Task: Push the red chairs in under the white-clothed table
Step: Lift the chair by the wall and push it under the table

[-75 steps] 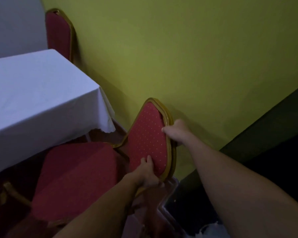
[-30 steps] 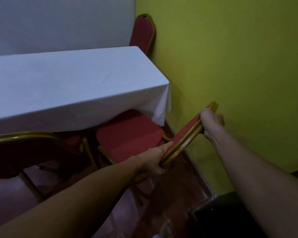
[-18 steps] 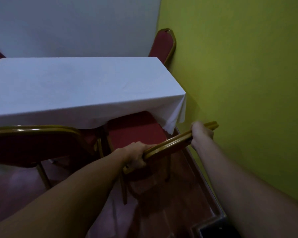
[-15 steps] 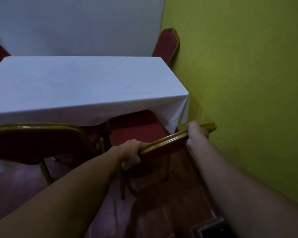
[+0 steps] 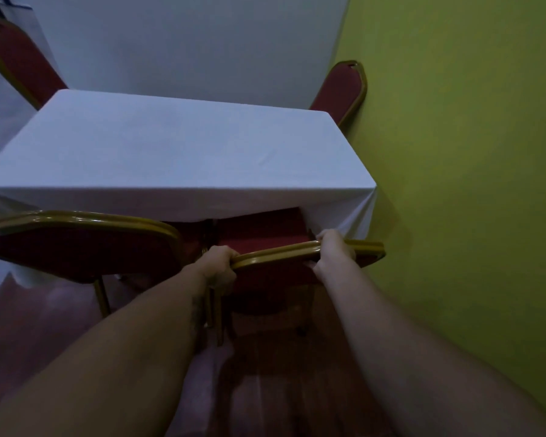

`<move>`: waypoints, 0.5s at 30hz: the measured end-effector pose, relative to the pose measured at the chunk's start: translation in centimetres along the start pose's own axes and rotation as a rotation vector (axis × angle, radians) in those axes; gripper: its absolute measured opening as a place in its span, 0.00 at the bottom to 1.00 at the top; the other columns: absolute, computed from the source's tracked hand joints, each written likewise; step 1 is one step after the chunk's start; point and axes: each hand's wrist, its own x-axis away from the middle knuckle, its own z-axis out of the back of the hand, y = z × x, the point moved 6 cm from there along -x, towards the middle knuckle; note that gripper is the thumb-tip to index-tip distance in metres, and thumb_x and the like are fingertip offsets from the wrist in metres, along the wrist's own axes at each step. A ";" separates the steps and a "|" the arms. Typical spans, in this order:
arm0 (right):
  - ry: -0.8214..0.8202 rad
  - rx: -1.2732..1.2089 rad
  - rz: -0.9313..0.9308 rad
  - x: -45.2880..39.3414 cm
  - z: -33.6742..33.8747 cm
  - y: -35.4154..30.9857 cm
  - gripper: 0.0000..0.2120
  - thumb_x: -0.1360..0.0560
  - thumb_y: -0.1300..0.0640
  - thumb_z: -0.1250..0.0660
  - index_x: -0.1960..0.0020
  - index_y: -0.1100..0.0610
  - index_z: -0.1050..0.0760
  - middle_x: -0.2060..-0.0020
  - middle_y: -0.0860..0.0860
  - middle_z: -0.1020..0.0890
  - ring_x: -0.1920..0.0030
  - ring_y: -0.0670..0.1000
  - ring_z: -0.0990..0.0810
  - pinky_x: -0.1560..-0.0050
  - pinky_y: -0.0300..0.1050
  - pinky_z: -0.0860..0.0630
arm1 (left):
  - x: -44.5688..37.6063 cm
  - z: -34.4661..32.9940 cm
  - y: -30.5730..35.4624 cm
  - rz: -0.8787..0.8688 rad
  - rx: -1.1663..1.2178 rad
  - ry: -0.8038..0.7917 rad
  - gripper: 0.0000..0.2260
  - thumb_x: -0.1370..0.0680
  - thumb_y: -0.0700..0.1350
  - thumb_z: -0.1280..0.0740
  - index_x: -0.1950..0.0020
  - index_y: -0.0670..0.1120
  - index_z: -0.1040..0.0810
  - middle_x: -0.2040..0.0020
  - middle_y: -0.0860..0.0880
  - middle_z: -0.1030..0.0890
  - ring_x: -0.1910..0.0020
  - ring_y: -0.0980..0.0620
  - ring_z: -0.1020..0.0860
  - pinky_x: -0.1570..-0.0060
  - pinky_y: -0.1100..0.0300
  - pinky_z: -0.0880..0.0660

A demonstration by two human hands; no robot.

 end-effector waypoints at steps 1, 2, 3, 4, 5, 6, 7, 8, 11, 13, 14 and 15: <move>-0.001 0.010 0.005 -0.1 -0.3 0.1 0.10 0.29 0.64 0.32 0.48 0.64 0.25 0.56 0.57 0.22 0.55 0.59 0.21 0.44 0.66 0.18 | -0.2 0.0 -0.3 0.009 0.017 0.010 0.15 0.27 0.34 0.30 0.44 0.50 0.18 0.52 0.47 0.17 0.56 0.49 0.16 0.58 0.55 0.16; -0.008 0.021 0.009 -0.3 -0.6 0.1 0.09 0.28 0.63 0.31 0.48 0.64 0.25 0.57 0.57 0.23 0.58 0.57 0.21 0.45 0.65 0.17 | -0.5 0.1 -0.5 0.020 0.033 0.021 0.15 0.27 0.34 0.29 0.45 0.51 0.18 0.52 0.47 0.17 0.56 0.49 0.16 0.58 0.55 0.16; -0.020 0.028 0.012 -0.4 -0.9 0.1 0.07 0.28 0.63 0.31 0.51 0.63 0.25 0.58 0.56 0.24 0.59 0.56 0.22 0.45 0.64 0.17 | -0.7 0.3 -0.8 0.028 0.049 0.034 0.15 0.28 0.35 0.28 0.46 0.52 0.18 0.52 0.47 0.17 0.56 0.49 0.17 0.57 0.54 0.16; -0.034 0.026 0.010 -0.7 -1.2 0.0 0.05 0.27 0.63 0.31 0.54 0.62 0.26 0.58 0.56 0.24 0.60 0.55 0.23 0.45 0.63 0.17 | -0.9 0.6 -0.9 0.035 0.062 0.050 0.15 0.28 0.36 0.28 0.46 0.52 0.17 0.51 0.47 0.17 0.54 0.48 0.17 0.55 0.53 0.16; -0.051 0.023 0.004 -0.9 -1.5 -0.1 0.05 0.26 0.63 0.31 0.56 0.61 0.27 0.58 0.56 0.24 0.60 0.54 0.24 0.45 0.62 0.17 | -1.2 1.0 -1.1 0.041 0.072 0.065 0.15 0.29 0.36 0.28 0.45 0.51 0.17 0.50 0.46 0.18 0.52 0.46 0.17 0.53 0.52 0.16; -0.066 0.024 -0.002 -1.2 -1.9 -0.2 0.06 0.25 0.62 0.31 0.57 0.61 0.28 0.57 0.56 0.24 0.59 0.54 0.24 0.45 0.62 0.17 | -1.4 1.3 -1.2 0.045 0.079 0.078 0.15 0.29 0.36 0.28 0.44 0.50 0.17 0.49 0.46 0.18 0.51 0.45 0.18 0.51 0.50 0.16; -0.081 0.033 -0.005 -1.3 -2.2 -0.3 0.06 0.25 0.62 0.31 0.56 0.60 0.28 0.55 0.57 0.23 0.58 0.54 0.23 0.45 0.62 0.17 | -1.6 1.5 -1.3 0.048 0.086 0.092 0.16 0.29 0.36 0.28 0.43 0.49 0.17 0.48 0.45 0.18 0.50 0.44 0.18 0.49 0.50 0.17; -0.097 0.048 -0.010 -1.4 -2.6 -0.5 0.06 0.25 0.60 0.30 0.55 0.60 0.28 0.52 0.58 0.22 0.55 0.55 0.21 0.45 0.63 0.17 | -1.9 1.8 -1.4 0.051 0.097 0.105 0.16 0.29 0.36 0.28 0.43 0.49 0.17 0.48 0.44 0.18 0.49 0.43 0.18 0.48 0.49 0.17; -0.128 0.099 -0.048 -1.4 -3.3 -0.8 0.15 0.24 0.55 0.29 0.42 0.61 0.28 0.43 0.60 0.23 0.42 0.63 0.21 0.45 0.65 0.19 | -2.7 2.2 -1.6 0.055 0.125 0.116 0.18 0.29 0.36 0.28 0.40 0.48 0.17 0.46 0.43 0.18 0.48 0.42 0.18 0.47 0.49 0.17; -0.135 0.111 -0.067 -1.7 -3.5 -0.9 0.18 0.23 0.53 0.30 0.38 0.60 0.30 0.41 0.60 0.24 0.40 0.66 0.21 0.40 0.68 0.21 | -3.1 2.4 -1.6 0.062 0.138 0.116 0.19 0.29 0.36 0.28 0.39 0.48 0.18 0.45 0.43 0.18 0.47 0.42 0.18 0.46 0.48 0.17; -0.137 0.111 -0.069 -1.9 -3.6 -0.8 0.18 0.23 0.53 0.30 0.39 0.60 0.31 0.41 0.60 0.24 0.40 0.67 0.21 0.38 0.69 0.22 | -3.4 2.5 -1.6 0.063 0.142 0.114 0.19 0.29 0.36 0.28 0.39 0.49 0.18 0.45 0.43 0.18 0.47 0.42 0.18 0.46 0.48 0.17; -0.132 0.109 -0.068 -2.0 -3.8 -0.9 0.17 0.22 0.53 0.31 0.40 0.59 0.31 0.41 0.61 0.24 0.40 0.67 0.21 0.37 0.70 0.23 | -3.5 2.5 -1.7 0.064 0.142 0.110 0.19 0.29 0.37 0.27 0.39 0.49 0.18 0.45 0.44 0.18 0.47 0.42 0.18 0.46 0.49 0.17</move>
